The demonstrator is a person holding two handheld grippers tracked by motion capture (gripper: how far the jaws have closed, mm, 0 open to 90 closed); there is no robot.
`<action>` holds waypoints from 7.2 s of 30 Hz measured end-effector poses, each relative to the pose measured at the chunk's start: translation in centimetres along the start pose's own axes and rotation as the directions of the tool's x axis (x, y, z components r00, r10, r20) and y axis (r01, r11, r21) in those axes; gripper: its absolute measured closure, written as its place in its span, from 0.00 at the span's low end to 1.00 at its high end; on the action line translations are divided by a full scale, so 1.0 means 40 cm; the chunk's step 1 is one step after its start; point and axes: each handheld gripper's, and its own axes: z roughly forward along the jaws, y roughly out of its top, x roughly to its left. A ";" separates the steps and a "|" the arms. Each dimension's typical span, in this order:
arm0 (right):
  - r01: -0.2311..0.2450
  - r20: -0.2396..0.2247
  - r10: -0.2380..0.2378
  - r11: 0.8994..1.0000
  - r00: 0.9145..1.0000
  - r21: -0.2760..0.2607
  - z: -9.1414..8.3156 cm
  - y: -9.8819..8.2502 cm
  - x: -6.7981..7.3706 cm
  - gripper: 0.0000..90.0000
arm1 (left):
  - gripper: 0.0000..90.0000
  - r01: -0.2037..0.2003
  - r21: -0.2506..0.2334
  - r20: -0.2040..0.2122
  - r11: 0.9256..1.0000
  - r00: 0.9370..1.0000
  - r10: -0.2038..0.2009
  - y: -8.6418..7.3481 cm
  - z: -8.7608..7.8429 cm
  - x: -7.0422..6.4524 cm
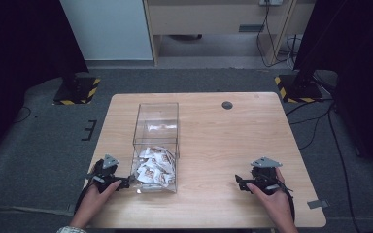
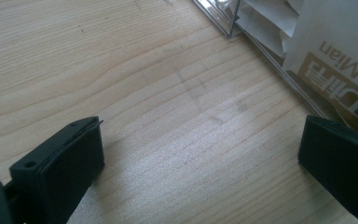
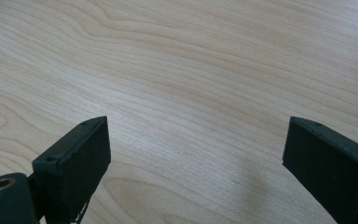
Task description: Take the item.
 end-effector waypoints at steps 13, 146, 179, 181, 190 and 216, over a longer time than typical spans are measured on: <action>0.032 -0.031 -0.033 0.999 0.999 -0.022 -0.044 0.050 0.022 0.10 | 0.00 0.002 -0.001 0.000 1.000 1.000 -0.002 0.000 0.000 0.000; 0.316 -0.258 -0.332 0.943 0.907 -0.103 0.027 0.484 0.442 0.40 | 0.00 0.002 -0.002 0.001 1.000 1.000 -0.002 0.001 0.001 -0.002; 0.404 -0.344 -0.402 0.912 0.849 -0.067 0.097 0.407 0.528 0.71 | 0.00 0.003 -0.004 0.007 1.000 1.000 -0.003 0.001 0.003 -0.002; 0.410 -0.347 -0.406 0.910 0.846 -0.066 0.101 0.403 0.531 0.71 | 0.00 0.002 -0.004 0.007 1.000 1.000 -0.002 0.001 0.003 -0.001; 0.424 -0.359 -0.412 0.905 0.838 -0.050 0.114 0.391 0.543 0.75 | 0.00 0.002 -0.002 0.002 1.000 1.000 -0.002 0.001 0.002 -0.002; 0.443 -0.363 -0.422 0.896 0.831 -0.028 0.132 0.371 0.546 0.86 | 0.00 0.002 -0.002 0.002 1.000 1.000 -0.002 0.001 0.002 -0.002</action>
